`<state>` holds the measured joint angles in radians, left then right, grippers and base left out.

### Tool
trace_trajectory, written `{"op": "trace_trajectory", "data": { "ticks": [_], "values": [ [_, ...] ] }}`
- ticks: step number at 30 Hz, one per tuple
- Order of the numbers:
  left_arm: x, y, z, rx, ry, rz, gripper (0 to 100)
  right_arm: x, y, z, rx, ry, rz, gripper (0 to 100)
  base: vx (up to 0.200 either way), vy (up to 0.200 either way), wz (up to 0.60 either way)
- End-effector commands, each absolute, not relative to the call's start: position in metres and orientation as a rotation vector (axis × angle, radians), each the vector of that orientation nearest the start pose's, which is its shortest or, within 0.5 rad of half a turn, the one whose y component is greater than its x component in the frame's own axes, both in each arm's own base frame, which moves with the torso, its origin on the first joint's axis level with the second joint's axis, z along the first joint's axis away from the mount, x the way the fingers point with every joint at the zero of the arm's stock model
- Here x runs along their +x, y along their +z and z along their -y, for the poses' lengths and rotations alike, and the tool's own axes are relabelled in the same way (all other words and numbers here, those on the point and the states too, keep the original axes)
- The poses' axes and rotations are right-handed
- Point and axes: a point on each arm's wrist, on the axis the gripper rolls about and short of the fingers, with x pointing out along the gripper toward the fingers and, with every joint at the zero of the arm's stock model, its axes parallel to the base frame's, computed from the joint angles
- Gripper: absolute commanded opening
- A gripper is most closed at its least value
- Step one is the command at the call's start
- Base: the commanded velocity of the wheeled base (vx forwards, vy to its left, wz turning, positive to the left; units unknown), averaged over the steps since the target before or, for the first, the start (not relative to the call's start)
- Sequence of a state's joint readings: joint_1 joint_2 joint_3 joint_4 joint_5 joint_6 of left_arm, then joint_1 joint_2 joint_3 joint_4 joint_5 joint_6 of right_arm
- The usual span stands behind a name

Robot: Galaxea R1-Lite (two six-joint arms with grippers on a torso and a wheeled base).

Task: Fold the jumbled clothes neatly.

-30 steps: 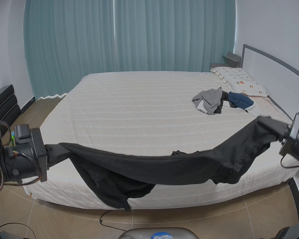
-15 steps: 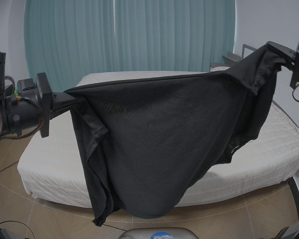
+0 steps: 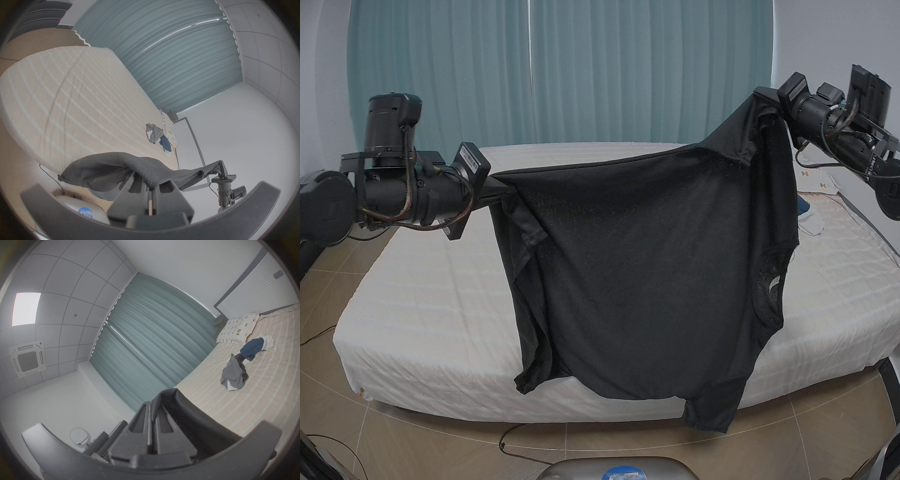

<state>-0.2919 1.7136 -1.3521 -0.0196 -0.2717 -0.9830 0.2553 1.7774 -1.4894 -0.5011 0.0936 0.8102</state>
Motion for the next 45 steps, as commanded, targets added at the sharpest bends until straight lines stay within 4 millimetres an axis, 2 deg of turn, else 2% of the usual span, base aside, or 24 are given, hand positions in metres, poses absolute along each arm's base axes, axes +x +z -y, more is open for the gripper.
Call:
{"op": "trace_trajectory", "data": {
  "ticks": [1,8,12,14,15,17,23,24,26,32,37,38,40,45],
  "values": [
    [0.34,0.256,0.103,-0.945,-0.306,-0.62,0,0.364,0.33,-0.096,0.809,0.408,0.055,0,0.2,0.0,0.0],
    [0.349,0.251,0.105,-0.941,-0.298,-0.628,0,0.365,0.336,-0.1,0.798,0.426,0.072,0,0.2,0.0,0.0],
    [0.355,0.244,0.105,-0.941,-0.286,-0.639,0,0.371,0.326,-0.101,0.778,0.413,0.05,0,0.1,0.0,0.0],
    [0.363,0.234,0.106,-0.941,-0.273,-0.656,0,0.384,0.306,-0.103,0.77,0.389,0.004,0,0.0,0.0,0.0],
    [0.364,0.233,0.106,-0.94,-0.271,-0.659,0,0.386,0.303,-0.104,0.769,0.387,-0.002,0,0.0,0.0,0.0],
    [0.373,0.221,0.109,-0.938,-0.256,-0.685,0,0.401,0.28,-0.108,0.759,0.366,-0.053,0,0.0,0.0,0.0],
    [0.398,0.187,0.116,-0.935,-0.218,-0.75,0,0.431,0.233,-0.113,0.75,0.32,-0.136,0,0.0,0.0,0.0],
    [0.399,0.185,0.116,-0.935,-0.216,-0.754,0,0.432,0.232,-0.114,0.75,0.316,-0.137,0,0.0,0.0,0.0],
    [0.408,0.171,0.118,-0.935,-0.199,-0.781,0,0.442,0.212,-0.115,0.743,0.285,-0.16,0,0.0,0.0,0.0],
    [0.429,0.144,0.122,-0.933,-0.174,-0.811,0,0.46,0.176,-0.117,0.727,0.253,-0.201,0,0.0,0.0,0.0],
    [0.44,0.127,0.124,-0.933,-0.158,-0.835,0,0.476,0.146,-0.118,0.72,0.227,-0.241,0,0.0,0.0,0.0],
    [0.441,0.125,0.125,-0.933,-0.157,-0.838,100,0.477,0.142,-0.118,0.72,0.224,-0.248,100,0.0,0.0,0.0],
    [0.443,0.116,0.125,-0.932,-0.147,-0.855,100,0.482,0.123,-0.119,0.717,0.207,-0.286,100,0.0,0.0,0.0],
    [0.447,0.105,0.125,-0.938,-0.125,-0.875,100,0.49,0.097,-0.113,0.702,0.124,-0.307,100,0.0,0.0,0.0]
  ]
}}
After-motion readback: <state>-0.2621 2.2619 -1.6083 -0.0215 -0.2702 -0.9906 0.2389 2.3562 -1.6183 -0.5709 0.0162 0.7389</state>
